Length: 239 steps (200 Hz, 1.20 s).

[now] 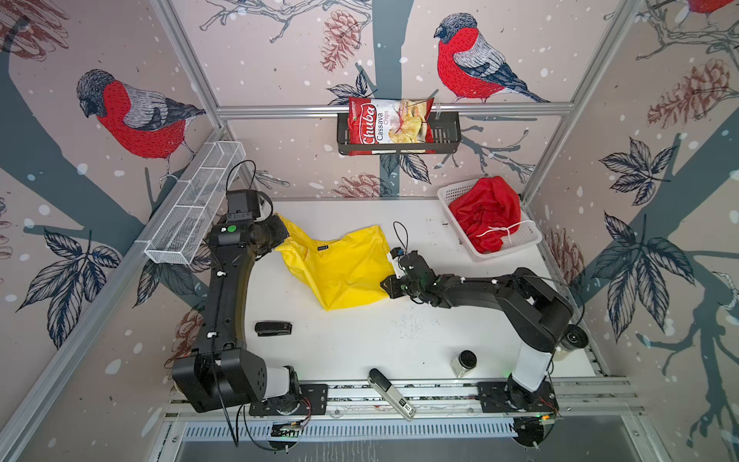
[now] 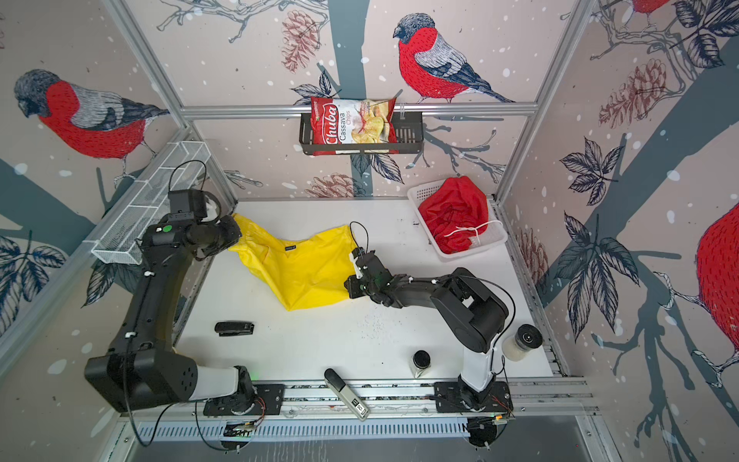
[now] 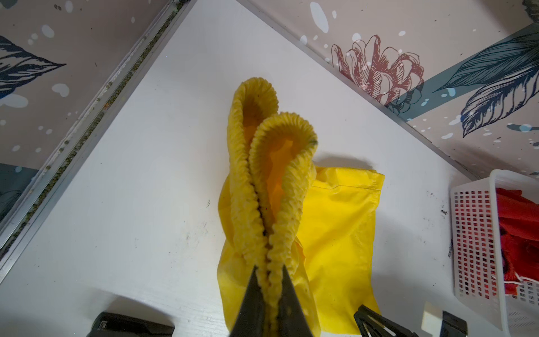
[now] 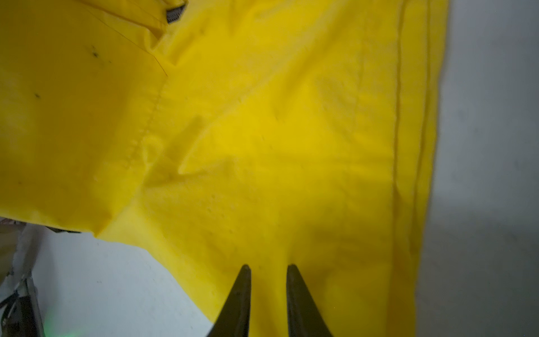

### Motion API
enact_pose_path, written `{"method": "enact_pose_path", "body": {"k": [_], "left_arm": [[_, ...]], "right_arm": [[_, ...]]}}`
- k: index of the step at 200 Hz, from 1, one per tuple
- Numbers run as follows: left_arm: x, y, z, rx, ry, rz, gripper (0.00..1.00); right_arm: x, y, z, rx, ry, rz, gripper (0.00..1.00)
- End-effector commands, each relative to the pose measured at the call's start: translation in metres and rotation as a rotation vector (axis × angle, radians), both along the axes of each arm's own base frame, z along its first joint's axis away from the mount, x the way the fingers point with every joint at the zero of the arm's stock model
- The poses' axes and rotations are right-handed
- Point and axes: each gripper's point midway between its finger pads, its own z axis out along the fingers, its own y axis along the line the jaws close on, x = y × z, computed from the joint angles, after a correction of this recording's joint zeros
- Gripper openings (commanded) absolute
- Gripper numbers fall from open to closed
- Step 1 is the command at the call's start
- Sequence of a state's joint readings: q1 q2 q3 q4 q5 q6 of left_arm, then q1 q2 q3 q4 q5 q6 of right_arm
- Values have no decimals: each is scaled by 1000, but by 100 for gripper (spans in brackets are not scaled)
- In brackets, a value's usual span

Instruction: Fold and stack the shorts

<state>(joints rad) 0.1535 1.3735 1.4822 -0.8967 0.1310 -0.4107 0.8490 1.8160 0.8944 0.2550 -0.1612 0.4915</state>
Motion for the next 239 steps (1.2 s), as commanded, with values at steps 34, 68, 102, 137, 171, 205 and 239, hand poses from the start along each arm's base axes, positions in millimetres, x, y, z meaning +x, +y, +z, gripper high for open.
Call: {"method": "enact_pose_path", "body": {"k": [34,68,102,137,171,205,239], "left_arm": [[9,-6,17,-15,-10,-17,0],[19,-33,36,27,-32,-56,0],[36,-78,27,51,18,-134,0],[51,-138,-7,76,95,-238,0],[58,-192,-40,112,162,-321,0],[61,-234,-88,147,255,-392,0],[63,-268,-141,166,347,-442,0]], "right_arm": [[-16,-28,-32,-27,48,-93,23],[-26,-30,-42,8,87,-99,22],[-28,-29,-42,8,84,-93,22],[-24,-26,-39,7,62,-91,22],[-24,-24,-41,7,55,-87,22],[-23,-29,-40,5,42,-97,22],[-23,-40,-28,0,3,-113,22]]}}
